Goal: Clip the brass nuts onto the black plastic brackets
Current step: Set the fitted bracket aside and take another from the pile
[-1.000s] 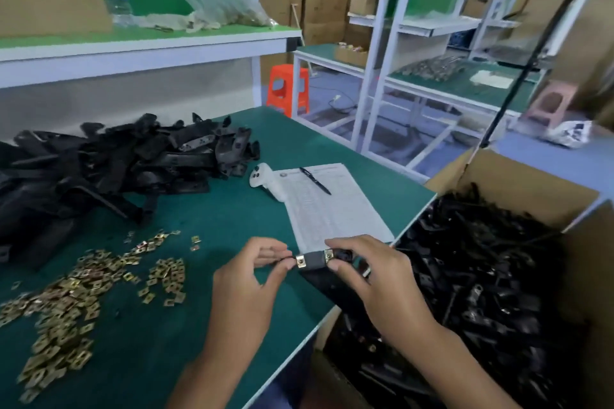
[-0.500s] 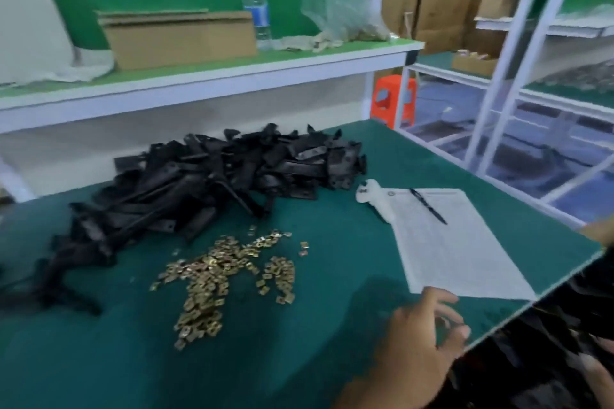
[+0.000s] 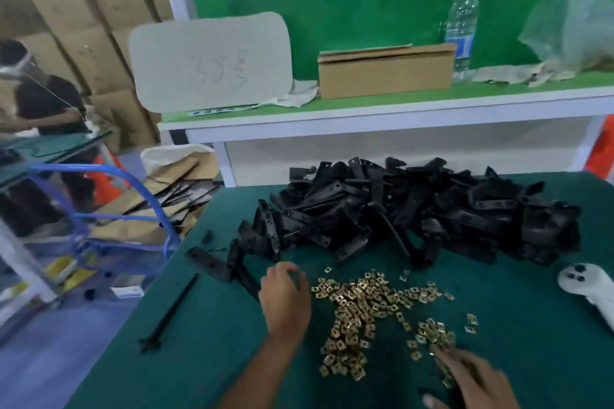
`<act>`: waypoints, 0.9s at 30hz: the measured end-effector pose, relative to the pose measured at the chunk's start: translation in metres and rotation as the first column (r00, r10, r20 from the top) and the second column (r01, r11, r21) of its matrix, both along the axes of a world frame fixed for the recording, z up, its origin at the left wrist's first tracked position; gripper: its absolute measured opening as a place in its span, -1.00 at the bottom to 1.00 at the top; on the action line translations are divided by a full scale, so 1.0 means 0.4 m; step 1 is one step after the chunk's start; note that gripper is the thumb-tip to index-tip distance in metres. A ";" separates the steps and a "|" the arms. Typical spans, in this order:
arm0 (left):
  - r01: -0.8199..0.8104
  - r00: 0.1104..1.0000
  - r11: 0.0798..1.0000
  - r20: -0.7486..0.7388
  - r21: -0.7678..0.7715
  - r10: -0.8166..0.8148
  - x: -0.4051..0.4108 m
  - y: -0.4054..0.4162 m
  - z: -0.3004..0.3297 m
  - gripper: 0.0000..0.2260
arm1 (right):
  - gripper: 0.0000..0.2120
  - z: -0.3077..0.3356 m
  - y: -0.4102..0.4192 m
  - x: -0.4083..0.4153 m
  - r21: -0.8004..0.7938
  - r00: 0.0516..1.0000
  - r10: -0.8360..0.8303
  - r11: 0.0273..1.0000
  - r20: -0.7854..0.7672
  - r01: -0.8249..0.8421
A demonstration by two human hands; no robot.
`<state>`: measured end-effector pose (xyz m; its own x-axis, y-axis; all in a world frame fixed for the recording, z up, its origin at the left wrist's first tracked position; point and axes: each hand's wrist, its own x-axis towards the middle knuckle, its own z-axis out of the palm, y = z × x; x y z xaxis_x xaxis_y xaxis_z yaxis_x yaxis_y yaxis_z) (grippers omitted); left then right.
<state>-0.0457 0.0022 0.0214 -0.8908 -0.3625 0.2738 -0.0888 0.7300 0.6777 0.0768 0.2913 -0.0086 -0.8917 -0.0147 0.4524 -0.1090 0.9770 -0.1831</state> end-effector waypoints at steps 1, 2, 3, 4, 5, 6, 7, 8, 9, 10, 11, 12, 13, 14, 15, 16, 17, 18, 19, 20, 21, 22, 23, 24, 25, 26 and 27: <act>-0.087 0.996 0.995 -0.010 -0.058 0.086 -0.012 -0.041 -0.003 -0.84 | -0.28 -0.008 -0.030 0.002 -0.017 0.990 0.094 0.996 0.108 -0.093; -0.155 0.988 0.981 -0.034 -0.115 0.152 -0.021 -0.074 -0.005 -0.79 | -0.28 -0.031 -0.033 -0.008 -0.076 0.977 0.146 0.988 0.155 -0.136; -0.199 0.980 0.966 -0.060 -0.167 0.192 -0.029 -0.101 -0.011 -0.73 | -0.33 -0.035 -0.044 -0.022 -0.106 0.981 0.144 0.986 0.130 -0.130; -0.225 0.974 0.954 -0.071 -0.199 0.215 -0.033 -0.122 -0.017 -0.66 | -0.39 -0.027 -0.049 -0.042 -0.152 0.983 0.167 0.976 0.078 -0.153; -0.257 0.966 0.947 -0.059 -0.191 0.251 -0.036 -0.137 -0.023 -0.59 | -0.49 -0.011 -0.047 -0.065 -0.206 0.992 0.118 0.972 0.034 -0.109; -0.302 0.953 0.943 -0.011 -0.139 0.303 -0.035 -0.150 -0.025 -0.52 | -0.67 0.000 -0.040 -0.073 -0.210 0.998 0.045 0.976 -0.046 -0.054; -0.345 0.934 0.936 0.070 -0.066 0.349 -0.034 -0.161 -0.026 -0.47 | -0.78 0.008 -0.042 -0.071 -0.204 0.999 0.034 0.978 0.002 -0.033; -0.371 0.917 0.929 0.151 -0.012 0.369 -0.033 -0.171 -0.027 -0.48 | -0.72 0.004 -0.050 -0.063 -0.206 0.997 0.050 0.978 0.059 -0.037; -0.374 0.913 0.927 0.186 0.029 0.363 -0.030 -0.178 -0.028 -0.53 | -0.76 -0.002 -0.052 -0.060 -0.214 0.998 0.062 0.975 0.032 -0.054; -0.360 0.923 0.930 0.173 0.075 0.344 -0.026 -0.182 -0.029 -0.60 | -0.79 -0.009 -0.054 -0.057 -0.234 0.998 0.063 0.970 -0.007 -0.063; -0.345 0.936 0.928 0.125 0.143 0.329 -0.015 -0.179 -0.030 -0.65 | -0.83 -0.006 -0.052 -0.048 -0.268 0.998 0.052 0.962 -0.025 -0.056; -0.326 0.945 0.914 0.064 0.241 0.320 -0.001 -0.167 -0.027 -0.69 | -0.86 -0.002 -0.054 -0.042 -0.314 0.999 0.026 0.949 -0.021 -0.031; -0.304 0.947 0.887 0.012 0.348 0.320 0.020 -0.150 -0.022 -0.72 | -0.74 -0.002 -0.059 -0.040 -0.341 1.000 -0.007 0.940 -0.003 0.005; -0.282 0.945 0.853 -0.025 0.439 0.325 0.044 -0.131 -0.017 -0.75 | -0.66 -0.004 -0.067 -0.037 -0.334 0.999 -0.039 0.942 0.001 0.037; -0.255 0.944 0.813 -0.046 0.524 0.326 0.070 -0.110 -0.010 -0.79 | -0.63 0.001 -0.074 -0.036 -0.332 0.999 -0.048 0.942 -0.003 0.044; -0.224 0.945 0.753 -0.050 0.619 0.322 0.095 -0.091 -0.001 -0.82 | -0.62 0.005 -0.078 -0.036 -0.331 0.999 -0.051 0.943 -0.015 0.044; -0.176 0.954 0.655 -0.037 0.734 0.298 0.116 -0.074 0.007 -0.81 | -0.61 0.010 -0.078 -0.035 -0.332 0.999 -0.039 0.943 -0.013 0.033; -0.115 0.971 0.503 -0.010 0.857 0.240 0.133 -0.061 0.014 -0.78 | -0.59 0.008 -0.076 -0.037 -0.336 1.000 -0.024 0.942 -0.014 0.018; -0.057 0.989 0.300 0.012 0.952 0.148 0.150 -0.048 0.019 -0.74 | -0.58 0.011 -0.074 -0.034 -0.355 1.000 -0.015 0.935 -0.001 0.014; -0.026 0.999 0.100 0.022 0.995 0.045 0.165 -0.037 0.024 -0.70 | -0.58 0.017 -0.073 -0.031 -0.376 1.000 -0.008 0.927 -0.001 0.007; -0.019 0.998 -0.048 0.016 0.999 -0.063 0.179 -0.027 0.028 -0.66 | -0.59 0.025 -0.074 -0.025 -0.412 1.000 -0.003 0.911 0.002 0.003; -0.025 0.985 -0.127 0.002 0.992 -0.175 0.190 -0.018 0.028 -0.62 | -0.62 0.028 -0.074 -0.021 -0.455 1.000 -0.003 0.891 -0.009 -0.001; -0.020 0.960 -0.157 -0.025 0.987 -0.280 0.202 -0.010 0.028 -0.60 | -0.65 0.033 -0.073 -0.016 -0.514 1.000 -0.010 0.858 -0.010 0.004; -0.008 0.933 -0.158 -0.049 0.987 -0.355 0.212 -0.004 0.026 -0.62 | -0.69 0.036 -0.071 -0.013 -0.574 1.000 -0.028 0.818 -0.002 0.022; -0.005 0.916 -0.148 -0.055 0.989 -0.398 0.220 0.000 0.023 -0.65 | -0.74 0.040 -0.067 -0.011 -0.627 0.999 -0.050 0.778 0.012 0.046; -0.020 0.909 -0.129 -0.036 0.991 -0.415 0.225 0.005 0.022 -0.66 | -0.79 0.045 -0.067 -0.008 -0.670 0.998 -0.061 0.739 0.031 0.066; -0.033 0.909 -0.084 -0.005 0.996 -0.416 0.224 0.011 0.019 -0.65 | -0.83 0.050 -0.067 -0.006 -0.721 0.996 -0.063 0.687 0.061 0.088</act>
